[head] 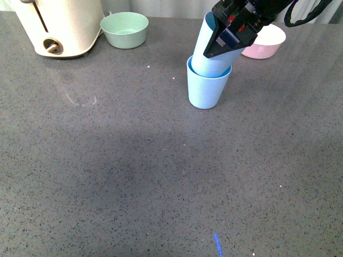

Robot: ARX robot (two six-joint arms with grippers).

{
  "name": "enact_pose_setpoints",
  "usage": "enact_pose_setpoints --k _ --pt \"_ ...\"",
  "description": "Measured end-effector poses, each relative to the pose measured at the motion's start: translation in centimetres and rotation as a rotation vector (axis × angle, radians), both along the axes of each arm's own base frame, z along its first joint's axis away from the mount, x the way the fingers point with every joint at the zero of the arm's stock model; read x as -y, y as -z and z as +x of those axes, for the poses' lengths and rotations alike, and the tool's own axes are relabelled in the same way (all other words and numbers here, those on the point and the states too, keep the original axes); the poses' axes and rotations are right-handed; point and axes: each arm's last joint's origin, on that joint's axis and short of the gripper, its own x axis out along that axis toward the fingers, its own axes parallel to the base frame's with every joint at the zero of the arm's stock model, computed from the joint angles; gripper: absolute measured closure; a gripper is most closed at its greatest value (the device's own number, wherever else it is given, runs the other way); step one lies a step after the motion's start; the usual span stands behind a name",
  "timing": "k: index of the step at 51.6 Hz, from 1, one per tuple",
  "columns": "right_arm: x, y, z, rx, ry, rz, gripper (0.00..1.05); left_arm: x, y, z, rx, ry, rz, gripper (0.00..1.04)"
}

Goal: Stack blue cups with both arms

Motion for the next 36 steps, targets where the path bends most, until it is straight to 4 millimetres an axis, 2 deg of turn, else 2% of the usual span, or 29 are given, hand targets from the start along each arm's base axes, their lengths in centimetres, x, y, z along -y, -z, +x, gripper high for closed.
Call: enact_pose_setpoints --k 5,8,16,24,29,33,36 --pt "0.0 0.3 0.0 -0.005 0.001 -0.01 1.03 0.0 0.0 0.0 0.0 0.0 0.0 0.09" --pt "0.0 0.5 0.0 -0.009 -0.002 -0.013 0.97 0.0 0.0 0.0 0.0 0.0 0.0 0.09" --pt "0.0 0.7 0.0 -0.009 -0.002 -0.012 0.78 0.0 0.0 0.0 0.0 0.0 0.0 0.09" --pt "0.1 0.2 0.3 0.026 0.013 0.018 0.48 0.0 0.0 0.0 0.0 0.0 0.0 0.09" --pt "0.9 -1.0 0.4 0.071 0.055 0.08 0.28 0.0 0.0 0.0 0.0 0.0 0.0 0.09" --pt "2.5 -3.4 0.1 0.16 0.122 0.171 0.11 0.0 0.0 0.0 0.0 0.0 0.0 0.09" --pt "3.7 -5.0 -0.5 0.224 0.171 0.24 0.08 0.0 0.0 0.0 0.0 0.0 0.0 0.09"
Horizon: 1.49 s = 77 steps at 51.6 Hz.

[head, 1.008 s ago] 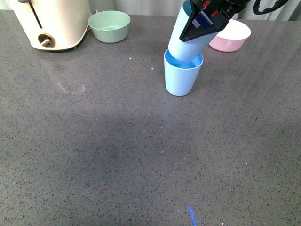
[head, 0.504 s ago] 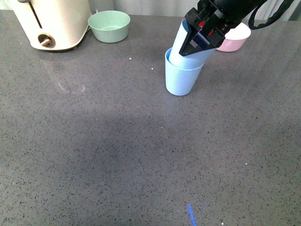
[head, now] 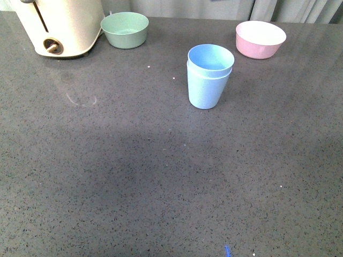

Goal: Stack blue cups with both arms

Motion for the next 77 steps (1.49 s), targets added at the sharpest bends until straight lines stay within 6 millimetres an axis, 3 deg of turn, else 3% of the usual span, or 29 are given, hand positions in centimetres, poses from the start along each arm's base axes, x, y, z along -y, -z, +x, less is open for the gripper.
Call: enact_pose_setpoints --k 12,16,22,30,40,65,77 --pt "3.4 -3.2 -4.6 0.188 0.146 0.194 0.09 0.0 0.0 0.0 0.0 0.0 0.0 0.09" --pt "4.2 -3.1 -6.8 0.396 0.461 0.261 0.22 0.0 0.0 0.0 0.0 0.0 0.0 0.09" --pt "6.0 -1.8 -9.7 0.542 0.719 0.375 0.4 0.0 0.0 0.0 0.0 0.0 0.0 0.09" --pt "8.3 2.1 -13.7 0.519 0.769 0.407 0.71 0.0 0.0 0.0 0.0 0.0 0.0 0.09" --pt "9.7 4.0 -16.9 0.518 0.77 0.412 1.03 0.0 0.0 0.0 0.0 0.0 0.0 0.09" --pt "12.1 7.0 -22.4 0.509 0.772 0.416 1.03 0.0 0.0 0.0 0.0 0.0 0.0 0.09" --pt "12.2 7.9 -24.6 0.51 0.778 0.414 1.03 0.0 0.0 0.0 0.0 0.0 0.0 0.09"
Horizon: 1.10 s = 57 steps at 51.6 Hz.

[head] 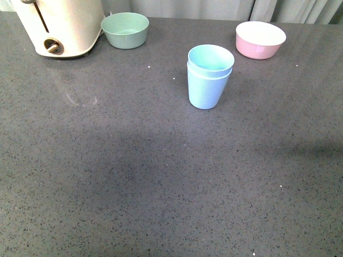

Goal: Stack blue cups with both arms

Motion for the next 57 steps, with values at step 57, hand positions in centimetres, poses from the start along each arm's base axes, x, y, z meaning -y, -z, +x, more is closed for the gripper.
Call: enact_pose_setpoints --k 57 --pt "0.0 0.2 -4.0 0.035 -0.001 0.0 1.03 0.0 0.0 0.0 0.0 0.0 0.0 0.09"
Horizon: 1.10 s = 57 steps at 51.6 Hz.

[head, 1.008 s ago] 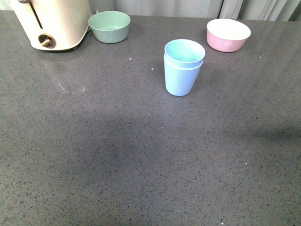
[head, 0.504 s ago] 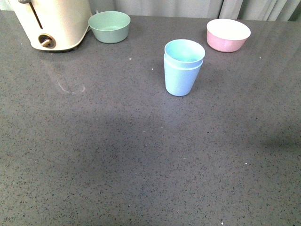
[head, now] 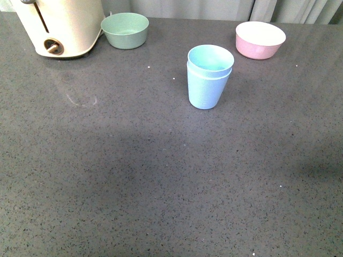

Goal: Stack blue cups with both arms

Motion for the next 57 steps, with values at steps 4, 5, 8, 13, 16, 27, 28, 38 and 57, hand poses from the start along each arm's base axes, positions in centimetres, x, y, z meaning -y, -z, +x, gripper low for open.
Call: enact_pose_setpoints --k 4,5,8,13,16,27,28,38,57 --pt "0.0 0.0 -0.1 0.0 0.0 0.0 1.03 0.0 0.0 0.0 0.0 0.0 0.0 0.09" --pt "0.0 0.0 -0.2 0.0 0.0 0.0 1.03 0.0 0.0 0.0 0.0 0.0 0.0 0.09" --pt "0.0 0.0 -0.3 -0.001 0.0 0.0 1.03 0.0 0.0 0.0 0.0 0.0 0.0 0.09" --pt "0.0 0.5 -1.0 -0.034 -0.001 0.0 1.03 0.0 0.0 0.0 0.0 0.0 0.0 0.09" --pt "0.0 0.4 -1.3 -0.016 0.0 0.0 1.03 0.0 0.0 0.0 0.0 0.0 0.0 0.09" --pt "0.0 0.3 -1.4 -0.006 0.0 0.0 1.03 0.0 0.0 0.0 0.0 0.0 0.0 0.09" --pt "0.0 0.3 -1.4 -0.006 0.0 0.0 1.03 0.0 0.0 0.0 0.0 0.0 0.0 0.09" --pt "0.0 0.3 -1.5 -0.005 0.0 0.0 0.97 0.0 0.0 0.0 0.0 0.0 0.0 0.09" --pt "0.0 0.3 -1.5 -0.005 0.0 0.0 0.3 0.0 0.0 0.0 0.0 0.0 0.0 0.09"
